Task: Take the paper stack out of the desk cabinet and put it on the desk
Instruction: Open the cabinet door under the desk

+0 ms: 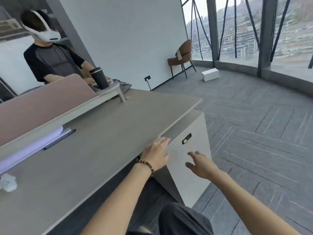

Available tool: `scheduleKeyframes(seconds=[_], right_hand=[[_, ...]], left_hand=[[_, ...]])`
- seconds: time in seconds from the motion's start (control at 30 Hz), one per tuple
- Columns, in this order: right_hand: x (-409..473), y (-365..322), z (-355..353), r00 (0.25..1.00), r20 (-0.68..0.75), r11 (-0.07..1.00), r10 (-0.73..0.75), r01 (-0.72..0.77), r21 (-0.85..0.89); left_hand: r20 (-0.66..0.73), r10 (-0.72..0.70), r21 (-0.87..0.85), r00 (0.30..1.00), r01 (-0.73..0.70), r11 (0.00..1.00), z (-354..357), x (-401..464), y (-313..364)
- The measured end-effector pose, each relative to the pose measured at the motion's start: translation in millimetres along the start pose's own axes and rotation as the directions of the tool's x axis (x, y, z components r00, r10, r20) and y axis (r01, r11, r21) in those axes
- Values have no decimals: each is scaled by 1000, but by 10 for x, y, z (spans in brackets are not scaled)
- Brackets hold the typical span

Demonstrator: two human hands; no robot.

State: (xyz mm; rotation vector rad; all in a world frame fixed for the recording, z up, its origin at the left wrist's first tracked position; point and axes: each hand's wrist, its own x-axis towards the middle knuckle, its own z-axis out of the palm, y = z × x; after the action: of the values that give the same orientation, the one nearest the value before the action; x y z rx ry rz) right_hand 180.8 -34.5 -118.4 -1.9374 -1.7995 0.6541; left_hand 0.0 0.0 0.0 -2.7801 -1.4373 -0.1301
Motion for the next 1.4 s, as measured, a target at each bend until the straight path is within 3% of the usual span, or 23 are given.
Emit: scheduleKeyframes(seconds=[0.23,0.37,0.57,0.9,1.13,1.4], right_hand=[[250,323,681,982,126,981,144,-159,115],[416,428,1043,976,108,955,191,-210,209],[638,349,1506,984,53,913,169,-177,367],[914,289,1914,955,-54,807,291,-215,550],[1033,275,1887,952,-158,900,263,-182,397],[952,391,1814,962,-182,964,202,-162,212]], left_hand=[[140,15,150,990,-36,988,606,439,-214],[191,66,279,979,-119,953,901,614,-377],[151,166,335,975,-208,919,1063,800,-570],[90,169,353,982,-190,916,1174,869,-620],[100,155,370,983,-181,911,1155,882,-602],[69,108,362,992,-126,924,1141,847,-514]])
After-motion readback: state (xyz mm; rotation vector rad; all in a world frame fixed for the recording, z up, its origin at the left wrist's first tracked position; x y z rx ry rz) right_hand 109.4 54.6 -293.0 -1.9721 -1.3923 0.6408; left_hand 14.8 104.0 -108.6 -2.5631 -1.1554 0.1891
